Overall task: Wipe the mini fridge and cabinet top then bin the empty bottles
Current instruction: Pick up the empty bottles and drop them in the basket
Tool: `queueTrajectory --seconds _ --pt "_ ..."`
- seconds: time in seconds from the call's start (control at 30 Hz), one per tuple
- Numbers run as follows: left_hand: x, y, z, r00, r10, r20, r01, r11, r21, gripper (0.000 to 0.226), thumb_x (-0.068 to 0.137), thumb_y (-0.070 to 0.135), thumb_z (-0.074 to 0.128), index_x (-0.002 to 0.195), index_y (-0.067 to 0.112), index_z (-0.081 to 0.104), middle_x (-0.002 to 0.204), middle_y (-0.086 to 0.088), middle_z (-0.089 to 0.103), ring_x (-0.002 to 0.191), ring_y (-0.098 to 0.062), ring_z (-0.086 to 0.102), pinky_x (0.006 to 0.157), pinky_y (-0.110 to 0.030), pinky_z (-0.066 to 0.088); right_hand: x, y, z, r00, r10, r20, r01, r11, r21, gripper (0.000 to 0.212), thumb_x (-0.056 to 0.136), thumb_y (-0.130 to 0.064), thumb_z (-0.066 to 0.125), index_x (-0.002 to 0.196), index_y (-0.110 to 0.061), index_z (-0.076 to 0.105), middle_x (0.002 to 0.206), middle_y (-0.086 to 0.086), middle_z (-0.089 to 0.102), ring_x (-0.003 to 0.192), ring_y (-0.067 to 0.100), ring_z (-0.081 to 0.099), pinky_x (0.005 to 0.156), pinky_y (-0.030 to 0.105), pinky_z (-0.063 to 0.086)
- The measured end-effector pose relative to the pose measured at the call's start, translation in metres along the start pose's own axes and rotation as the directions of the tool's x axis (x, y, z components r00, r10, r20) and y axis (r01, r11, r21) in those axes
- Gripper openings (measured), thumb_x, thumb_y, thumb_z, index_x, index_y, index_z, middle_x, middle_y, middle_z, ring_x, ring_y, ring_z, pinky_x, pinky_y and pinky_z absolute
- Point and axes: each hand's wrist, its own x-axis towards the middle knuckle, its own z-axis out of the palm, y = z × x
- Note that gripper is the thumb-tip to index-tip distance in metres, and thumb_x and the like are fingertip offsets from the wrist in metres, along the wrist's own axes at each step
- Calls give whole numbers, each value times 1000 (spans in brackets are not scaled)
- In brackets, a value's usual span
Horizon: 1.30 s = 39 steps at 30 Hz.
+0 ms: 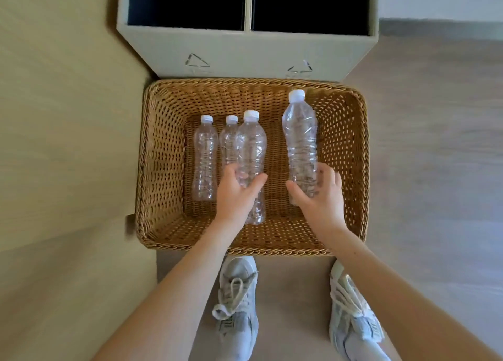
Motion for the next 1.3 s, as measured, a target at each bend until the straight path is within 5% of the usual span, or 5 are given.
queueTrajectory --seconds 0.23,0.47,0.57,0.73,1.3 --pt "54 -43 46 999 -30 -32 31 999 34 75 84 53 72 144 18 43 112 11 57 99 -7 59 72 -12 39 44 52 45 999 18 51 -17 1000 -27 81 79 -48 78 144 -21 39 121 -8 37 99 3 48 90 21 45" --pt "80 -46 69 999 33 -31 -30 996 81 47 88 45 72 125 30 48 105 21 59 103 -7 60 95 -36 54 61 81 65 996 43 81 -41 999 -34 85 80 -53 76 147 -22 35 121 -12 31 112 8 44 99 23 40" --pt "87 -44 75 999 35 -12 -33 995 98 63 88 46 71 139 17 47 124 4 61 114 -17 60 99 -41 53 63 89 67 997 35 69 -33 999 -28 82 81 -51 76 146 -23 35 121 -12 30 111 6 43 98 19 35" --pt "90 -51 79 999 43 -32 -35 977 211 77 87 50 71 146 9 42 134 -6 41 115 -24 55 96 -31 49 64 94 69 996 52 76 -48 997 -59 84 83 -51 74 148 -21 32 122 -9 24 111 10 42 101 21 35" --pt "87 -66 85 999 50 -2 -48 970 238 91 84 57 69 154 13 30 148 -7 44 132 -23 49 108 -35 45 66 87 74 994 61 85 -33 957 -289 104 82 -72 59 158 -17 15 148 10 35 136 25 36 115 39 34"
